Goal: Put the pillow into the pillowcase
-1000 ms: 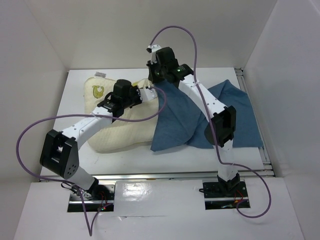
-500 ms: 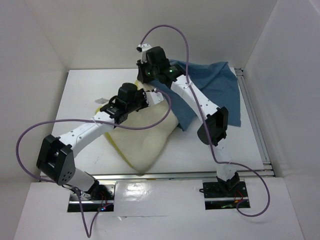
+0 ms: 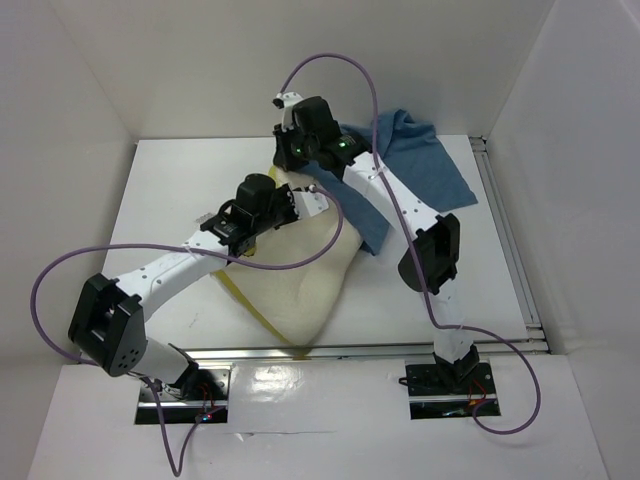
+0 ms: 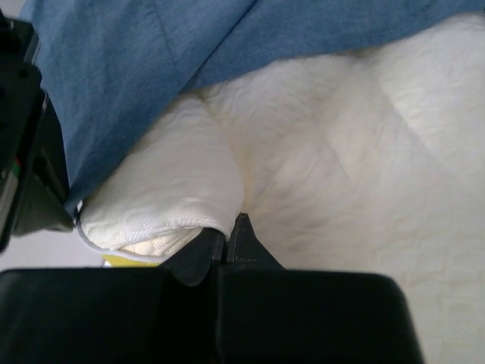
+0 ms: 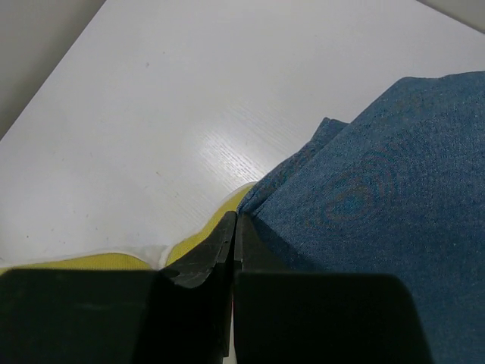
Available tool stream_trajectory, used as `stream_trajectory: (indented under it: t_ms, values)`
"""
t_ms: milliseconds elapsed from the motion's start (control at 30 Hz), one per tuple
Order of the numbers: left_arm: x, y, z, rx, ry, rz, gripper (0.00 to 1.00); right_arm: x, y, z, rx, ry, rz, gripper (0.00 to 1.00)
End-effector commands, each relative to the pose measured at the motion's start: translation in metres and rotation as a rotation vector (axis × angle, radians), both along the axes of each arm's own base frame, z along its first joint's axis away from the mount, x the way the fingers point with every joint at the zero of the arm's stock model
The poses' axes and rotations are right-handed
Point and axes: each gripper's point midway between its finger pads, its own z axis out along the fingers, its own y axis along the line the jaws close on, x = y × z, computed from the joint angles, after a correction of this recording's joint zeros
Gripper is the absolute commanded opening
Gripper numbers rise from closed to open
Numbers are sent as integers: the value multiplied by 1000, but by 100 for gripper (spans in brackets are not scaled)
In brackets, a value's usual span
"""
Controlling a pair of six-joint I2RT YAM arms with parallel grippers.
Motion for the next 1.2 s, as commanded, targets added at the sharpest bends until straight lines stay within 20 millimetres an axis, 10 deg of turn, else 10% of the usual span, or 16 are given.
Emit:
stream_trajectory:
  t_ms: [0,500,833,900,1033,1167]
  values:
    - [22,-3,101,-131,-320,10,0,-29,-6,87,115,-102,62,0]
    - [86,61,151,-275,-239,374,0,-11,-39,167,248,-283,80,0]
    - [-13,25,112,-275,94,29,1,-111,-79,110,174,14,163,0]
    - [-27,22,107,-290,147,1,38,-120,-87,104,171,43,174,0]
    - [-53,24,116,-341,201,-17,78,-137,-89,85,165,116,198,0]
    - [-56,38,159,-462,150,86,93,-154,-95,73,157,167,222,0]
